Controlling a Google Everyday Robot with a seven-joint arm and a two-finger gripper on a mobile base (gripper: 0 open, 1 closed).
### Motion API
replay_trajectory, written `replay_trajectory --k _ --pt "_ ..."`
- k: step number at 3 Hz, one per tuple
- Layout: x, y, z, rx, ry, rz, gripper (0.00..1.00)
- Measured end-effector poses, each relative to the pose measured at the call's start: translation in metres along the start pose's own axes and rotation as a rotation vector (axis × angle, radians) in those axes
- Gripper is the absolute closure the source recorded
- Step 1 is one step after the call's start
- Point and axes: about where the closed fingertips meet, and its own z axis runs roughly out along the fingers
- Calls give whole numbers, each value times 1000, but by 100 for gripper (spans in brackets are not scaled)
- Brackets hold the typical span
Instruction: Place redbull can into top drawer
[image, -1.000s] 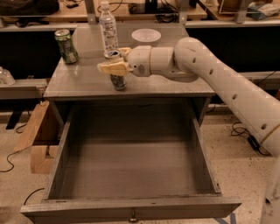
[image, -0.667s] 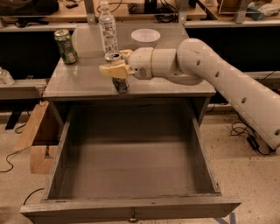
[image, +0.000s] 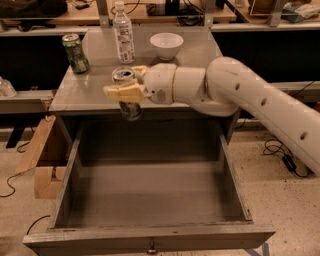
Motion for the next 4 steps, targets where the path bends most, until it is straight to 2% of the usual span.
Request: replay_trajectory --k 1,2,3,4 --pt "26 32 7 -21 -66 53 100" --pt "74 62 26 -59 -66 61 100" --pt "116 75 39 -106 -3 -17 100" --pt "124 76 42 -110 -11 -4 100"
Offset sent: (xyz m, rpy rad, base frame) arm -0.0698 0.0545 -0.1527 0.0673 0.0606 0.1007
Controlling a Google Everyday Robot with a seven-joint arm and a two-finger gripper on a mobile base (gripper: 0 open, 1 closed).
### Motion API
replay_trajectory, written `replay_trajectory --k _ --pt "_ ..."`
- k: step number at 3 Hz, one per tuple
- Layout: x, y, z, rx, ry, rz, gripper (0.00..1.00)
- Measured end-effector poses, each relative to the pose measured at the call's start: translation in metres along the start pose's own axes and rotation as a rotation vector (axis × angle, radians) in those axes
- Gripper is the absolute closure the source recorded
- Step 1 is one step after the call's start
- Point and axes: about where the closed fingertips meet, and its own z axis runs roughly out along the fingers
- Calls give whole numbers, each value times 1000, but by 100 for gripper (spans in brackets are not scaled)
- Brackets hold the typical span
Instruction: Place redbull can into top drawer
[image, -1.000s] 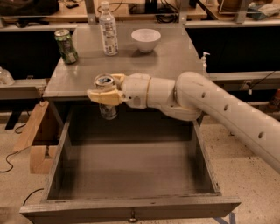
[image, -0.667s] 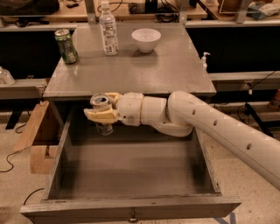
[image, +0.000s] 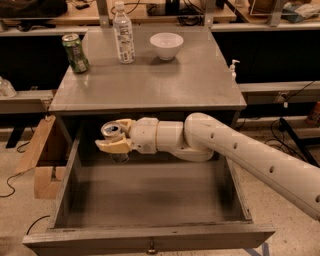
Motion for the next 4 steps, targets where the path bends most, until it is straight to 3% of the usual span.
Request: replay_trajectory --k 1,2,3,4 --pt "27 12 2 14 -20 61 100" --pt "61 34 11 4 1 118 100" --pt "84 50 23 -21 19 115 100" --pt "99 56 36 -51 -7 57 100"
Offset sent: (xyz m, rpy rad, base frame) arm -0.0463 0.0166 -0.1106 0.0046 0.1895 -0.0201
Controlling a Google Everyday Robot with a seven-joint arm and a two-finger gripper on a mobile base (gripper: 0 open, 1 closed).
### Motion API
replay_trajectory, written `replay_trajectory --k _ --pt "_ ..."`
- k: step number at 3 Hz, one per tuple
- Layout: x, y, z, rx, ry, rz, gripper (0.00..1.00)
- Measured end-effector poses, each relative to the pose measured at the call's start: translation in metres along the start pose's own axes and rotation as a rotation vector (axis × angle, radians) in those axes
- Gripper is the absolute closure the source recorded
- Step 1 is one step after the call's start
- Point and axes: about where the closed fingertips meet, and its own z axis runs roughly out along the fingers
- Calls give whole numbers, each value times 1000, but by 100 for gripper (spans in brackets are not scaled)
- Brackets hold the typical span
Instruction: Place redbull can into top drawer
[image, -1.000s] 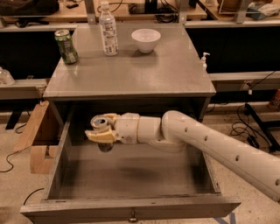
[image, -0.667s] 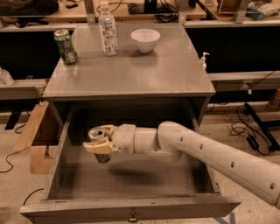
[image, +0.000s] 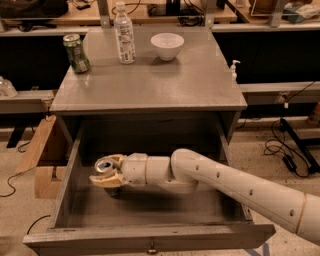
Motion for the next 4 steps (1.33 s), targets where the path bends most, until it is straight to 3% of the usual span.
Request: replay_trajectory --k 1,2,3,4 --pt "14 1 5 -5 -7 -46 100" --pt "15 2 6 -7 -8 -50 85" --pt "15 2 6 -7 -8 -50 53" --pt "15 2 6 -7 -8 -50 30"
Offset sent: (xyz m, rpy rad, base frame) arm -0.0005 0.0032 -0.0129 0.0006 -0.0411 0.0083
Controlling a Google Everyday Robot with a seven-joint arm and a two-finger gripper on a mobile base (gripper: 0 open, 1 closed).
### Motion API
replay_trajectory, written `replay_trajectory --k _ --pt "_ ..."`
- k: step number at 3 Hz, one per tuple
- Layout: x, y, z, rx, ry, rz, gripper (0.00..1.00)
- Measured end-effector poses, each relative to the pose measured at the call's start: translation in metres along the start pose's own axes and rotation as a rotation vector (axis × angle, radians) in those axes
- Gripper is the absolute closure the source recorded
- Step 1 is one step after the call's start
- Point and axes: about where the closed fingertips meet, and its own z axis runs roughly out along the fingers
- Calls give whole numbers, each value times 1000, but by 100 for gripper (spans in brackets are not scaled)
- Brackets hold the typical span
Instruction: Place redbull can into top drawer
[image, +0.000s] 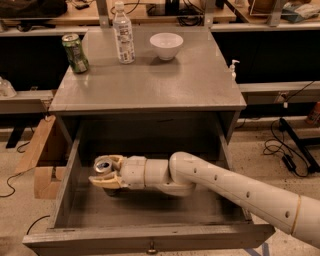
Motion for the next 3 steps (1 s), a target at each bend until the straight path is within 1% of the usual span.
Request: replay_trajectory --k 1,2,3 --pt "-1 1 2 -3 -1 0 6" --pt "-3 2 1 -5 0 -3 0" --pt "-25 13 -22 -3 39 -22 0"
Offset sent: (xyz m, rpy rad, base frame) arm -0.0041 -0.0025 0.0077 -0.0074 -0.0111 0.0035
